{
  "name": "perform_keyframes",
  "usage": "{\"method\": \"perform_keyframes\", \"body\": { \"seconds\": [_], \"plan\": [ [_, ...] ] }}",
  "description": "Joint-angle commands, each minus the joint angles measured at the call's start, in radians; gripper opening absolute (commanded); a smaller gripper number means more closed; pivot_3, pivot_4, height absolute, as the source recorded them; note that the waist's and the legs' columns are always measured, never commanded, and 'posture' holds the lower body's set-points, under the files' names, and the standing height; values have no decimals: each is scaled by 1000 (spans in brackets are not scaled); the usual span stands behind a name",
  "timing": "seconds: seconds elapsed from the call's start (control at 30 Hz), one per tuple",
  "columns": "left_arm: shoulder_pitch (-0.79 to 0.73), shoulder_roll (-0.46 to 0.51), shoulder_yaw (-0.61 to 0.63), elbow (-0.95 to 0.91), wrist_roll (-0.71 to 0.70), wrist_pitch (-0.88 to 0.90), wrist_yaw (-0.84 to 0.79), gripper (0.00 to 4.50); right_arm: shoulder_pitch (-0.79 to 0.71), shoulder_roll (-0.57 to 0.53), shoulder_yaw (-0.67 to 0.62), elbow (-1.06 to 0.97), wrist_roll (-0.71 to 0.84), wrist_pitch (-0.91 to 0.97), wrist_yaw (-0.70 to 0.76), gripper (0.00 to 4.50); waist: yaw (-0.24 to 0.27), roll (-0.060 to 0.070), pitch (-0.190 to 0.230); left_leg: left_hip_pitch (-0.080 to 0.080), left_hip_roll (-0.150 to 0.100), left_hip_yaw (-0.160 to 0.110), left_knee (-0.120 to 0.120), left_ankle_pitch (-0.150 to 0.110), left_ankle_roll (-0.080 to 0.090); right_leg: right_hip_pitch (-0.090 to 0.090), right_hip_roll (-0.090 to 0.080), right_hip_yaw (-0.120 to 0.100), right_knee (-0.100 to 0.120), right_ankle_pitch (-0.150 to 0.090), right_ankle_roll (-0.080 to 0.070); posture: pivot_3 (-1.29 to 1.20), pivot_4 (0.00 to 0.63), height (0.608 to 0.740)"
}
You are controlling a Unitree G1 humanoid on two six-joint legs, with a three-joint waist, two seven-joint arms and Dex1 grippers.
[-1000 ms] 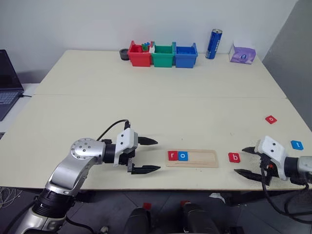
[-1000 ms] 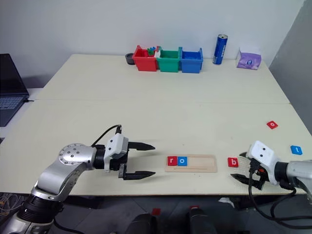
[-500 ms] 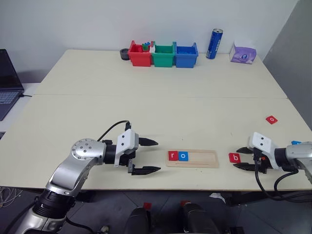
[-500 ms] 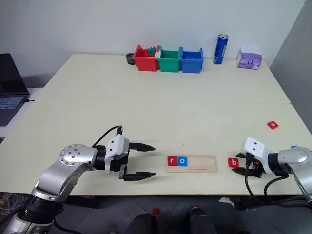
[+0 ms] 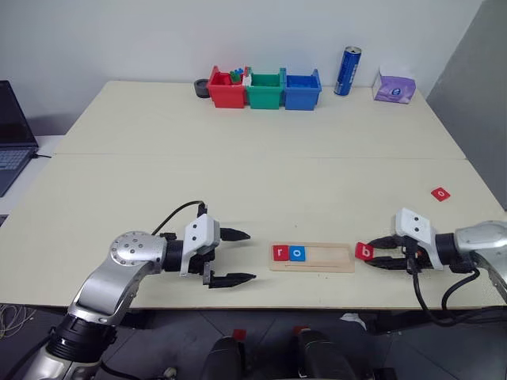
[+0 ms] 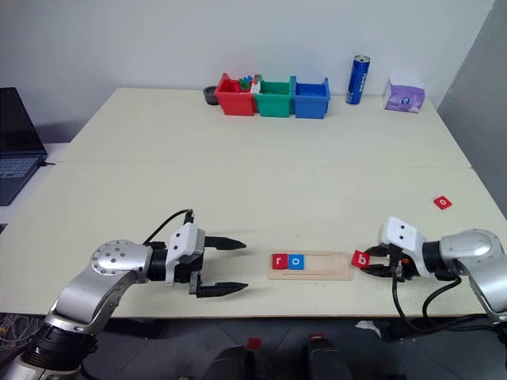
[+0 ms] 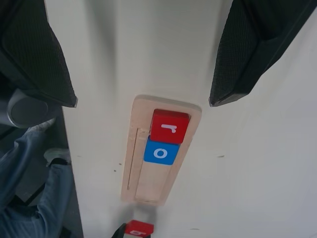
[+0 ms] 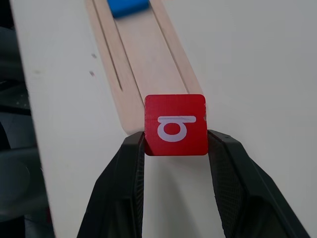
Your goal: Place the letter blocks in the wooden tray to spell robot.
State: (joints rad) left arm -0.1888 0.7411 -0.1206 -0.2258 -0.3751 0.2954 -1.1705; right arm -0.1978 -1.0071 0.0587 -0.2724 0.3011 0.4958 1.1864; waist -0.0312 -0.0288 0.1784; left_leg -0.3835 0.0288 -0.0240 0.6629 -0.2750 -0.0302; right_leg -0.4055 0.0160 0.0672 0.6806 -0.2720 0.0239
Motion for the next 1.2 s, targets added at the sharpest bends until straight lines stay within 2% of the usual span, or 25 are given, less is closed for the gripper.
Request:
{"method": "perform_keyframes", "body": {
  "seconds": [0.03, 0.3, 0.47, 0.7, 1.1, 1.2],
  "plan": [
    [-6, 12, 16, -7, 4, -15, -3, 4500, -51, 29, 51, -77, -16, 25, -28, 1457, 0, 0, 0, 0, 0, 0, 0, 0, 0, 0, 0, 0, 0, 0, 0, 0, 150, 740],
    [-20, 10, 10, 1, 8, -22, -11, 4500, -176, 120, 195, -68, -82, 94, -73, 1457, 0, 0, 0, 0, 0, 0, 0, 0, 0, 0, 0, -1, 0, 0, 0, 0, 150, 740],
    [-22, 3, 7, 4, 12, -26, -5, 4500, -221, 133, 250, -42, -109, 96, -56, 1457, 0, 0, 0, 0, 0, 0, 0, 0, 0, 0, 0, -1, 0, 0, 0, 0, 150, 740],
    [-17, -8, 4, -4, 17, -24, 8, 4500, -249, 170, 287, -27, -126, 111, -60, 1457, 0, 0, 0, 0, 0, 0, 0, 0, 0, -1, 0, -1, 0, 0, 0, 0, 150, 740],
    [-9, -21, 3, -12, 24, -24, 13, 4500, -268, 172, 302, -10, -129, 128, -51, 1457, 0, 0, 0, 0, 0, 0, 0, 0, 0, -1, 0, -2, 0, 0, 0, 0, 150, 740],
    [-10, -25, 1, -6, 29, -29, 13, 4500, -273, 174, 309, -5, -137, 118, -49, 2425, 0, 0, 0, 0, 0, 0, 0, 0, 0, -1, 0, -2, 0, 0, -1, 0, 150, 740]
  ]
}}
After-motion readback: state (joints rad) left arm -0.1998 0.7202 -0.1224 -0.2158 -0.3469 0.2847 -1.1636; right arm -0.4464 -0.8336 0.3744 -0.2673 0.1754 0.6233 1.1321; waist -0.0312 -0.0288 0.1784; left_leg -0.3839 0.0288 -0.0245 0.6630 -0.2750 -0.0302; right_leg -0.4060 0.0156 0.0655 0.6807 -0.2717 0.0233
